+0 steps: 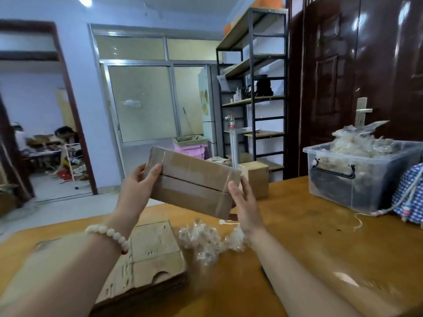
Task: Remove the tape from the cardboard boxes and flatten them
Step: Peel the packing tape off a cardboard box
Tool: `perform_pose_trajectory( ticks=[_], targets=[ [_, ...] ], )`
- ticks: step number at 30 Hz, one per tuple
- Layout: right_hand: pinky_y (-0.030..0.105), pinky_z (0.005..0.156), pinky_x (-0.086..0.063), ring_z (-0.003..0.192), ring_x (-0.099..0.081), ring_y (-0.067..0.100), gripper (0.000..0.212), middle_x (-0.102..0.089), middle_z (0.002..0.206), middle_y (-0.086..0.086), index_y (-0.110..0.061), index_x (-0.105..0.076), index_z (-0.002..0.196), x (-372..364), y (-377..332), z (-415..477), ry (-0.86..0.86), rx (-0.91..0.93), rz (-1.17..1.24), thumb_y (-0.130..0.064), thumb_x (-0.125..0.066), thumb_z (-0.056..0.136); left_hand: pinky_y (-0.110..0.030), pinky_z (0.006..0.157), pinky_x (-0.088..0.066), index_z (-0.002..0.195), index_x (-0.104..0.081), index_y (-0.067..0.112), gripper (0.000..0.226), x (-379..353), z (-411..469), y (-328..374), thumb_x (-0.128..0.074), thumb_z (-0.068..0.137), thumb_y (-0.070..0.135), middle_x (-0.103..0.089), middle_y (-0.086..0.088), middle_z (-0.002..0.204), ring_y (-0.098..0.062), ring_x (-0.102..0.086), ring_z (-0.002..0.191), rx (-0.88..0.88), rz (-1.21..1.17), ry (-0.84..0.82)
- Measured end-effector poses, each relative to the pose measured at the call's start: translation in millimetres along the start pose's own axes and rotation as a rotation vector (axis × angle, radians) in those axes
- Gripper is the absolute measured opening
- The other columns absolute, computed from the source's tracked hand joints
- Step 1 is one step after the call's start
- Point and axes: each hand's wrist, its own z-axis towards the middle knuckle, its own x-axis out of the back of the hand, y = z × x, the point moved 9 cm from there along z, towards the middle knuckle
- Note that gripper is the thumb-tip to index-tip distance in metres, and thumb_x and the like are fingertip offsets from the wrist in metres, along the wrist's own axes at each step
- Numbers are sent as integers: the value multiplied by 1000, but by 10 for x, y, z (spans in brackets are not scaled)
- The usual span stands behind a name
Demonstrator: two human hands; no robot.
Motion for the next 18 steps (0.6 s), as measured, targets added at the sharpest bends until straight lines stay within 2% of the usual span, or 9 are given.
perform_pose_trajectory(
  ticks=[2,5,7,9,12,14,15,16,18],
  targets=[
    [22,78,-54,98,-62,-1,63,-60,120,-9,-36,-37,139,-419,48,-99,-163,-30,28,-44,-56,80,-47,100,-47,128,-52,17,54,484,-33,-116,-65,87,49,-58,-7,122,-23,-56,111,16,-14,73],
    [24,66,-55,81,-67,5,38,-66,98,-4,-39,-51,113,-875,27,-229,-223,-76,3,-44,-61,77,-45,95,-50,120,-48,17,51,1064,-79,-330,-72,84,42,-56,-11,120,-24,-58,105,71,-125,192],
    [22,56,-47,66,-61,9,23,-63,80,-3,-30,-56,93,-1058,-39,-279,-170,-58,-179,-49,-63,81,-43,93,-45,111,-52,14,55,1308,-96,-423,-78,75,46,-57,-11,116,-24,-56,101,93,-203,212],
    [26,51,-38,58,-54,12,40,-59,65,0,-19,-57,72,-1202,-158,-309,-124,81,-502,-57,-55,85,-40,87,-40,103,-54,13,60,1466,-112,-515,-78,64,51,-53,-9,106,-24,-51,99,113,-289,233],
    [29,47,-28,50,-44,13,65,-46,52,1,-15,-46,52,-1400,-244,-429,-90,207,-870,-73,-31,77,-35,87,-41,130,-43,4,70,1471,-169,-713,-76,78,36,-51,-6,110,-21,-52,102,134,-332,212],
    [26,45,-22,48,-39,10,66,-40,49,-1,-17,-39,47,-1462,-193,-491,-67,238,-975,-72,-24,80,-41,103,-40,146,-28,20,107,1347,-242,-960,-83,61,56,-47,-6,135,-22,-49,121,210,-320,143],
    [25,45,-20,47,-37,9,65,-38,48,-2,-19,-36,46,-1485,-161,-518,-50,269,-977,-70,-24,83,-48,112,-32,149,-23,33,122,1279,-276,-1070,-82,48,69,-36,-4,150,-24,-40,134,247,-327,105],
    [22,44,-18,44,-34,8,64,-34,45,-4,-20,-33,45,-1508,-134,-540,-28,320,-955,-70,-23,84,-52,117,-24,150,-18,43,128,1214,-325,-1139,-78,43,78,-25,3,158,-23,-30,142,268,-358,63],
    [19,43,-16,39,-29,7,64,-27,41,-9,-23,-28,43,-1561,-107,-591,-15,435,-844,-72,-22,83,-55,118,-18,150,-16,50,116,1122,-356,-1313,-66,52,88,-20,11,160,-21,-26,145,313,-437,-25]
  ],
)
